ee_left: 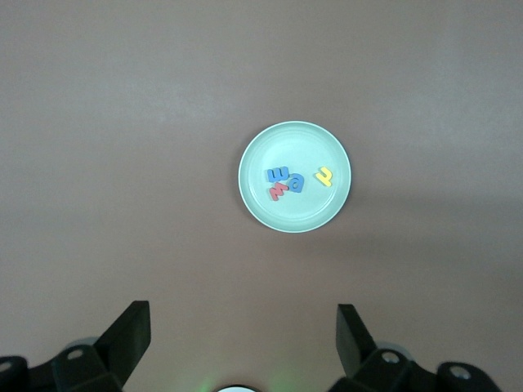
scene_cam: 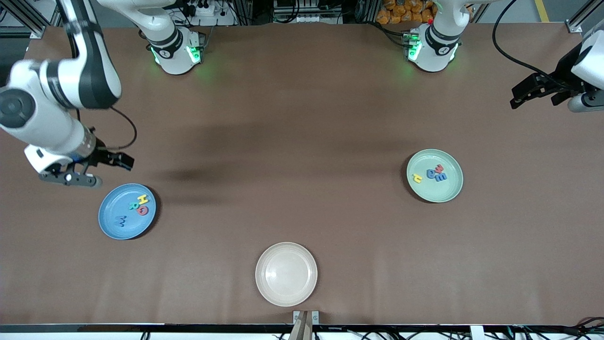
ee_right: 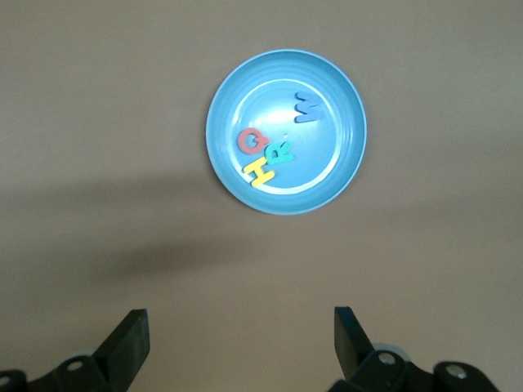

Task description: Sort uppercase to blue plate, lowercase to green plate

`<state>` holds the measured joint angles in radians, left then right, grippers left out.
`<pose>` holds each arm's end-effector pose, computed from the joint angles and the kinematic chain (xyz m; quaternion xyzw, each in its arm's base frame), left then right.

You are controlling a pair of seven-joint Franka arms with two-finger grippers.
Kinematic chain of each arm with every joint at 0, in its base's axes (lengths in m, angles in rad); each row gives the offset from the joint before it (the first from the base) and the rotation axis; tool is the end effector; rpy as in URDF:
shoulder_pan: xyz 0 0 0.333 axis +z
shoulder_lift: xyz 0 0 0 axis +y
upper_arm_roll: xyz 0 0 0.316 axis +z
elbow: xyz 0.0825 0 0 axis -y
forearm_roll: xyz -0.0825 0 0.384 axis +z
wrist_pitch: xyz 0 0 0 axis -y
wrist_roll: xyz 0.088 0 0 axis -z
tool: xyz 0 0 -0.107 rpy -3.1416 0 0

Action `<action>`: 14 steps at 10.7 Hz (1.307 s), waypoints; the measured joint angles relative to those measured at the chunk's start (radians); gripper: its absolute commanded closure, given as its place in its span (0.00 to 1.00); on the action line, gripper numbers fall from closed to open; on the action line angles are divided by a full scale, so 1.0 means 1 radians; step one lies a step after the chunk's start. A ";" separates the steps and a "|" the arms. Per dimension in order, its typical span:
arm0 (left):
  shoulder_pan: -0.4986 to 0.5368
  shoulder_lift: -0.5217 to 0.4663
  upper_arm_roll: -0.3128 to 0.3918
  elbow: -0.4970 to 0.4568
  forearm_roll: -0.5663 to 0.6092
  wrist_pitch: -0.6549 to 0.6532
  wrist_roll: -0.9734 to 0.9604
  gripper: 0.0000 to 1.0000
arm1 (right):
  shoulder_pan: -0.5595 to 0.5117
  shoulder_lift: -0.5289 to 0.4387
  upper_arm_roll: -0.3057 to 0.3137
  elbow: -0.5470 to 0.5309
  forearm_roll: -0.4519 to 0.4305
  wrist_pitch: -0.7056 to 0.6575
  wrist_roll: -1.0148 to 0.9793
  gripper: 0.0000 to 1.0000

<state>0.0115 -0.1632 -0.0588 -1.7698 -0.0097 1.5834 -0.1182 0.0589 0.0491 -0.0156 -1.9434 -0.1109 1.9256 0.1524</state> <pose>0.5016 -0.0271 0.6177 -0.9993 -0.0360 0.0117 0.0009 0.5627 0.0168 0.4504 0.9975 -0.0335 -0.0282 0.0547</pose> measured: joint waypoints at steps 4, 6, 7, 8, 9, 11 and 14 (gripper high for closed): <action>0.000 0.000 -0.004 0.000 0.000 0.000 0.000 0.00 | -0.098 -0.047 0.057 0.122 0.119 -0.128 -0.143 0.00; 0.000 0.000 -0.004 0.000 0.000 0.000 0.000 0.00 | -0.128 -0.049 0.085 0.217 0.136 -0.230 -0.145 0.00; 0.001 0.000 -0.004 -0.001 0.000 0.000 0.000 0.00 | -0.128 -0.049 0.087 0.267 0.138 -0.276 -0.146 0.00; 0.001 0.000 -0.003 -0.001 0.000 0.000 0.000 0.00 | -0.129 -0.049 0.089 0.312 0.139 -0.314 -0.147 0.00; 0.001 0.000 -0.003 -0.001 0.000 0.000 0.000 0.00 | -0.129 -0.048 0.090 0.351 0.139 -0.345 -0.149 0.00; 0.001 0.000 -0.003 -0.001 0.000 0.000 0.000 0.00 | -0.128 -0.048 0.096 0.414 0.139 -0.389 -0.165 0.00; 0.001 0.000 -0.003 -0.001 0.000 0.002 0.000 0.00 | -0.133 -0.048 0.090 0.432 0.138 -0.397 -0.253 0.00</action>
<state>0.0126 -0.1633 -0.0623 -1.7705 -0.0097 1.5851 -0.1183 -0.0742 0.0010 0.0741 -1.5114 0.0269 1.5284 -0.1009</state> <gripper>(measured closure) 0.000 0.000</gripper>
